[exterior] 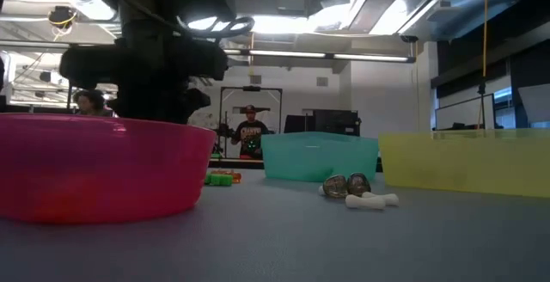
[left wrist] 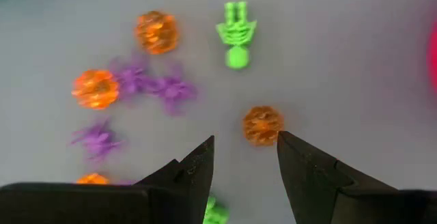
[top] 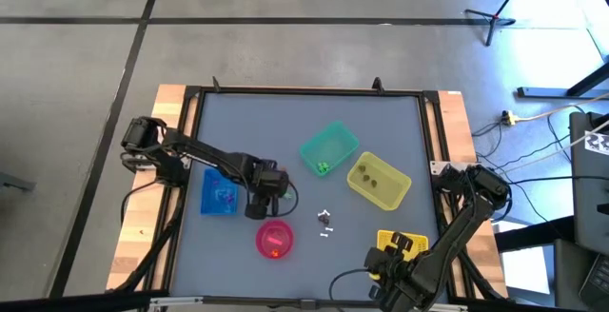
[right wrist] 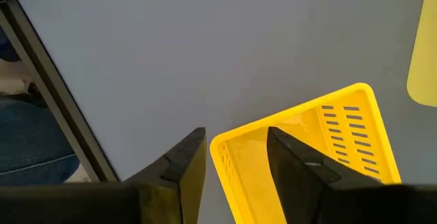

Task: Sort Halloween decoration
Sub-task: Put the orange pumpkin toy into the pink bowl

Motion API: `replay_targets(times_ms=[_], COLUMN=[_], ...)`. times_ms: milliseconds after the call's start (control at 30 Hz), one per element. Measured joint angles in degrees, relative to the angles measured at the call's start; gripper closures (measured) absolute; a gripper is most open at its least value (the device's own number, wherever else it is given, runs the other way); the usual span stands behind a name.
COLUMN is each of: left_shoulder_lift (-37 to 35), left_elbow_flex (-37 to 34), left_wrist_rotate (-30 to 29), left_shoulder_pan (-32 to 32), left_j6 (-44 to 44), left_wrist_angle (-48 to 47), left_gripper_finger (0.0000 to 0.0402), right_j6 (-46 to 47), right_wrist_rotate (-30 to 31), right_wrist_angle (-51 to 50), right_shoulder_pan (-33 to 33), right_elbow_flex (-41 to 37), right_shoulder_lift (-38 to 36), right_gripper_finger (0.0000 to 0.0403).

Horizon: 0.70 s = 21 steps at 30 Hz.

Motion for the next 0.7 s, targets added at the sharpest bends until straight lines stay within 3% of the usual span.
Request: replay_targets(times_ms=[700], left_shoulder_lift=[0.0], left_elbow_flex=[-3.7], left_wrist_rotate=[1.8], left_shoulder_pan=[0.0], left_j6=[-0.1], left_wrist_angle=[6.6], left_gripper_finger=[0.0256], right_j6=[0.0], right_wrist_rotate=[1.5], right_wrist_angle=[0.2], right_shoulder_pan=[0.0], right_elbow_flex=[0.0], right_shoulder_lift=[0.0], right_gripper_finger=[0.0249])
